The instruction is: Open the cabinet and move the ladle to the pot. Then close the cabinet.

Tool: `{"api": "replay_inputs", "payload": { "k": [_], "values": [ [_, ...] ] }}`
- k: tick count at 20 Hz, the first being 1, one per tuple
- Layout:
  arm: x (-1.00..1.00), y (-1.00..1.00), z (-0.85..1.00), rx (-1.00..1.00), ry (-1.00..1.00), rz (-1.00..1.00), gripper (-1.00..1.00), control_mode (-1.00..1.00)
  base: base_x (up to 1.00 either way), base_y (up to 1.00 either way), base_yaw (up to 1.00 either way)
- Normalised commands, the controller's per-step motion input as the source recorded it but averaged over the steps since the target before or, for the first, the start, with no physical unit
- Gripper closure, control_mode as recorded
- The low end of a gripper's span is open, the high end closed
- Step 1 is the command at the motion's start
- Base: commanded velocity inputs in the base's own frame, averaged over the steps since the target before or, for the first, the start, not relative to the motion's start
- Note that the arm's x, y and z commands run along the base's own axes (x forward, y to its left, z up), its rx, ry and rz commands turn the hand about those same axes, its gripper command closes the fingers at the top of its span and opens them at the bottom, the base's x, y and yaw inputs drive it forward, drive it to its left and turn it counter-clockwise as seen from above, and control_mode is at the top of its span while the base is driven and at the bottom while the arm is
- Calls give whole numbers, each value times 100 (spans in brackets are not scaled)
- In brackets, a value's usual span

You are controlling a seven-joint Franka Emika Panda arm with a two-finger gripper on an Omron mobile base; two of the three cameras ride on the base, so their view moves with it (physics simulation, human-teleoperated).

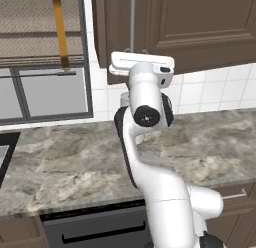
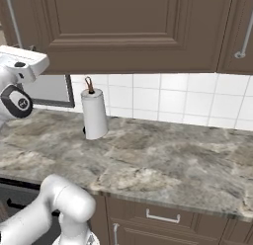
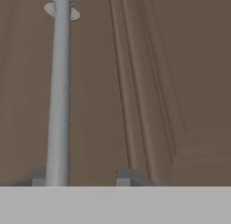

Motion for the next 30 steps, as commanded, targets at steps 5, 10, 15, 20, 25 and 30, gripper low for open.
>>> {"api": "replay_inputs", "payload": {
  "k": [5,10,15,20,25,30],
  "values": [
    [-100,-100,2,3,0,-5,100,-100,0,0,0],
    [-100,-100,0,3,1,-5,100,-100,0,0,0],
    [-100,-100,0,3,4,-3,100,-100,0,0,0],
    [-88,-74,-6,1,13,-1,-100,-100,0,0,0],
    [-93,-3,0,5,6,0,-100,-100,0,0,0],
    [-82,93,-14,0,0,0,-100,-100,0,0,0]
  ]
}}
